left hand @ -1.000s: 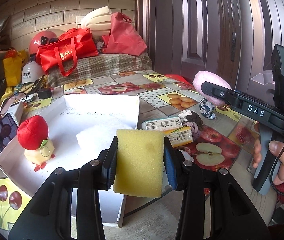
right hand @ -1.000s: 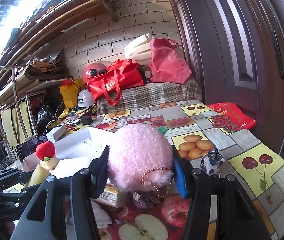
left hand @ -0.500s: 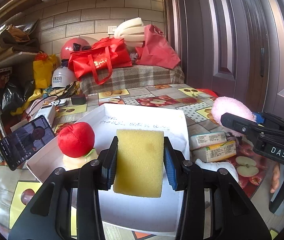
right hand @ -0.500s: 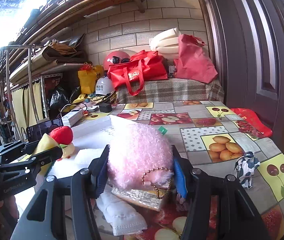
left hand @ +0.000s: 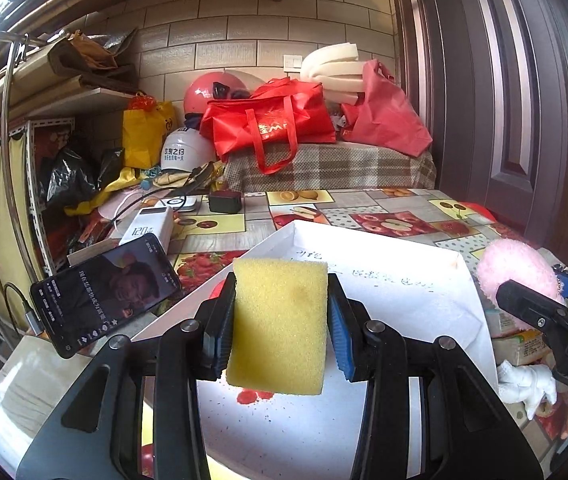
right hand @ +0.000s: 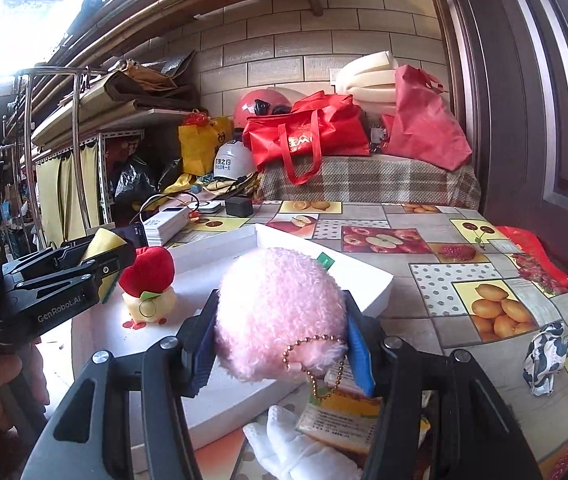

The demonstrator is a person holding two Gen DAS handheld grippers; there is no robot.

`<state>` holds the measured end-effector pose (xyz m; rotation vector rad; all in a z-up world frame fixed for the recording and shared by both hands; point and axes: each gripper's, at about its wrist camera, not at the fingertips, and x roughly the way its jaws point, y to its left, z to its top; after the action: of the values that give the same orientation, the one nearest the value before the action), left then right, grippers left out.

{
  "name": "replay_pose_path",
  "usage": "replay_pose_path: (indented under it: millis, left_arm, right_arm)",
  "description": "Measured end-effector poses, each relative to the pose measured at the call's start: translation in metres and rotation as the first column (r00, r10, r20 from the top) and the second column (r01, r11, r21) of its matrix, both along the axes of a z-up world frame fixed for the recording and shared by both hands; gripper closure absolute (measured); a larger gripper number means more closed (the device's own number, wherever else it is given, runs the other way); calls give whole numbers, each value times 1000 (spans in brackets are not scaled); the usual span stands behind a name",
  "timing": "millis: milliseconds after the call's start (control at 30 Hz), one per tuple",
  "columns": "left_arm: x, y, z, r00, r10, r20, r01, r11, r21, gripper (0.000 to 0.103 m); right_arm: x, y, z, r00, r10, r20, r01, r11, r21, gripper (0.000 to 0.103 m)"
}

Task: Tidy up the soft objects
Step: 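Carry the yellow sponge and pink fluffy ball over the white box, then open both tools to drop the sponge and pink ball into the box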

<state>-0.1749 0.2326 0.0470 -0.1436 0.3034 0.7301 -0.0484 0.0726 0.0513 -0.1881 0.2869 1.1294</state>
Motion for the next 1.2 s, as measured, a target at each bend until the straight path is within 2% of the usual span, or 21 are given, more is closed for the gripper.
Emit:
replay_pose_path:
  millis: [167,400,567,600,700,733,800,833,1200]
  left_arm:
    - [9,-4,0,999,-46,-21,47,999,22,62]
    - [19,-4,-1,993,-103,-66,103,995,4,62]
    - [20,-5,-1,993,-104,-63,104,995,3,62]
    - [20,-5,0,993,-102,-63,102,995,1,57]
    - [15,-2,1,997,-59,-48,59,998,-4,40]
    - [12,0,1,998,-44,-34,43,999,-11,28]
    - [7,3,2,1000,-18,-9,18,1000,-22,7]
    - [5,4,3,1000,-4,-1,4,1000,-23,0]
    - [2,-1,4,1000,10,16,-10,1000,9,0]
  right_arm:
    - [-4,30,0,1000,8,-1,-8,1000,-9,48]
    - [19,55,-5,994,-32,-102,27,999,-47,48]
    - [23,67,-8,992,-37,-124,26,996,-90,46]
    - [21,69,-9,992,-39,-118,28,995,-98,45]
    - [19,71,-9,993,-78,-92,66,990,-122,28]
    - [21,70,-9,991,-91,-97,80,990,-119,22]
    - [23,68,-9,990,-92,-106,80,991,-110,21]
    - [23,67,-8,990,-93,-104,82,991,-105,21]
    - [19,63,-5,991,-113,-75,107,992,-71,19]
